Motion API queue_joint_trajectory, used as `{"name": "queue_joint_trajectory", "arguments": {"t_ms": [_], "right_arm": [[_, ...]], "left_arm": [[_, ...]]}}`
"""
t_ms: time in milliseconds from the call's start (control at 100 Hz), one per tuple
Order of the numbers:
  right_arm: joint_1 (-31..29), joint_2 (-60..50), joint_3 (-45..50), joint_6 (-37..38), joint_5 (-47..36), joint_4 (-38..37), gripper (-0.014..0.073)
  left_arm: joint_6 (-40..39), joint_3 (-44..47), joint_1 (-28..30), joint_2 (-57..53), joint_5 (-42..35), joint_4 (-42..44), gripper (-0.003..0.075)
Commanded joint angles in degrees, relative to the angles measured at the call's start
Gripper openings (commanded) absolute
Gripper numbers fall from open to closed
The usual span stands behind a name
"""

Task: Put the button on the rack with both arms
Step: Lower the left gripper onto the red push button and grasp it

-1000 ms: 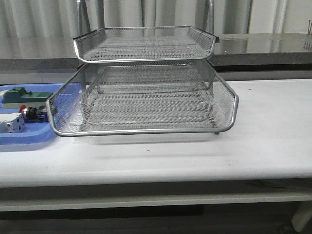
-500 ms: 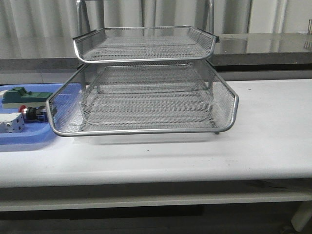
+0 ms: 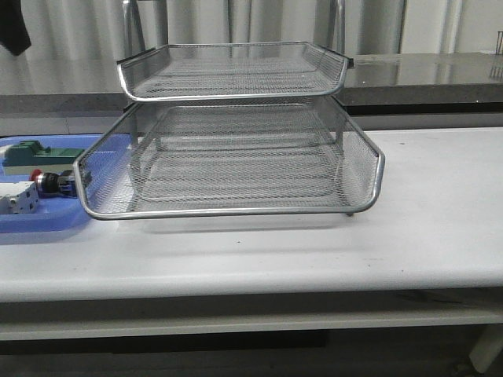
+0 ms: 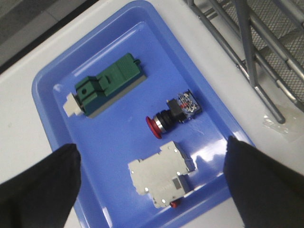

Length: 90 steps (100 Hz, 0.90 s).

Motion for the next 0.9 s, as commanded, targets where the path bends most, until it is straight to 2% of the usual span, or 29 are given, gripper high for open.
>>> {"name": "queue_joint_trajectory", "arguments": {"t_ms": [0, 160, 420, 700, 890], "right_arm": [[-0.4, 0.16, -2.05, -0.26, -3.31, -0.84, -0.0071], [-0.4, 0.16, -2.05, -0.26, -3.31, -0.84, -0.0071], [-0.4, 0.16, -2.05, -0.26, -3.31, -0.84, -0.0071], [-0.4, 0.16, -2.05, -0.26, -3.31, -0.84, -0.0071], [-0.4, 0.16, -2.05, -0.26, -3.3, -0.85, -0.0071]], "left_arm": [[5.5, -5.58, -0.07, 1.46, -1.66, -0.86, 0.0586], [14.0, -12.18, -0.07, 8.64, 2.59, -0.86, 0.0586], [19.81, -20.62, -0.07, 19.2, 5.59, -0.91, 0.0586], [25.38, -23.09, -0.07, 25.25, 7.2, -3.1, 0.0586], [25.86, -24.18, -0.07, 27.93, 7.5, -3.1, 0.0586]]}}
